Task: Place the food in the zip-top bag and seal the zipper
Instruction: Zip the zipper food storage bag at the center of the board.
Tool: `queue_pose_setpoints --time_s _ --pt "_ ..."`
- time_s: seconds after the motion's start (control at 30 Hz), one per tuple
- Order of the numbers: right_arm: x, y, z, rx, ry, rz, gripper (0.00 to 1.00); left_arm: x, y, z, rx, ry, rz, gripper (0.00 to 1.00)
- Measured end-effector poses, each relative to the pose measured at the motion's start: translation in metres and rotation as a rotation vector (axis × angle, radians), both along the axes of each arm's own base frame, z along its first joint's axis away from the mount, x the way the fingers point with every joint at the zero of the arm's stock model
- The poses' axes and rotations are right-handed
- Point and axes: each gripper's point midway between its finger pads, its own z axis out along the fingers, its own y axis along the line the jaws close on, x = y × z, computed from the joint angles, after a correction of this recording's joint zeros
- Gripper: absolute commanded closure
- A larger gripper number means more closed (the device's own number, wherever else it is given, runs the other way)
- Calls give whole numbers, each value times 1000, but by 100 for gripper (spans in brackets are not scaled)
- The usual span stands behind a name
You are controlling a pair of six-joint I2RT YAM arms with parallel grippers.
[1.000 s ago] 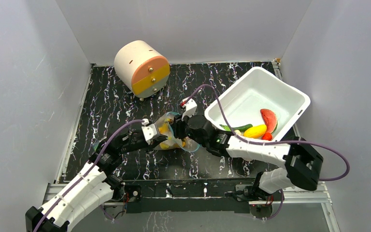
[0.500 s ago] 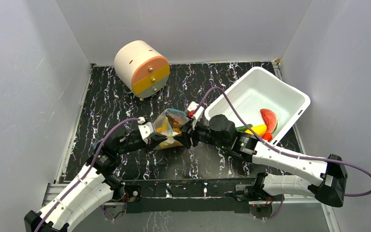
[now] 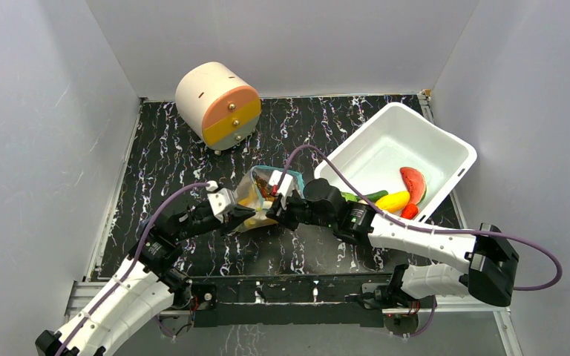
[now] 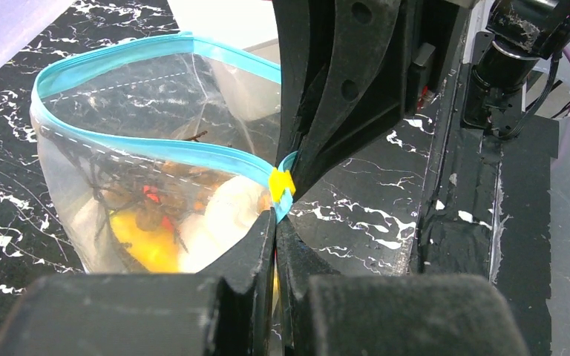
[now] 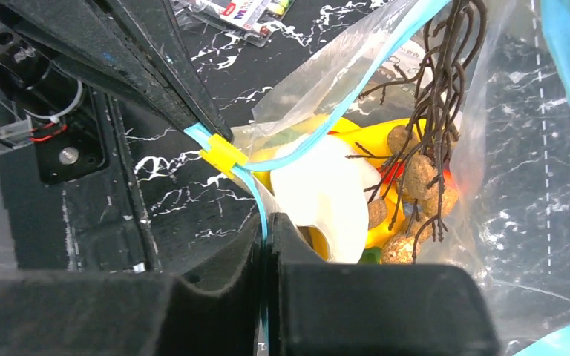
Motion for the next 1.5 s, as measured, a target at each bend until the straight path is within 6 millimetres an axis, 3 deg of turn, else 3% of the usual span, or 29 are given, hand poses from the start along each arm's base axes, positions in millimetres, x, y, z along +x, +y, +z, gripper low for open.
queue_pose_setpoints --time_s 0.13,0.23,0.37,0.5,0.6,0.83,1.2,1.5 --pt "-5 4 4 20 2 34 100 -3 2 3 3 -8 1 99" --pt "-12 10 10 54 15 78 100 -5 4 8 10 -30 -10 87" --pt "-23 15 17 96 41 133 100 -8 5 10 29 -66 -34 79" --pt "-27 17 23 128 47 152 100 -11 5 7 47 -77 -57 100" --pt "-28 17 24 134 51 153 97 -13 4 6 54 -87 -78 100" --pt "-28 12 24 112 27 157 66 -19 4 5 62 -83 -103 100" --pt "-49 -2 50 86 -216 355 63 -22 6 11 50 -110 -103 100" --pt "-44 14 70 90 -313 422 63 -22 6 11 51 -117 -109 100"
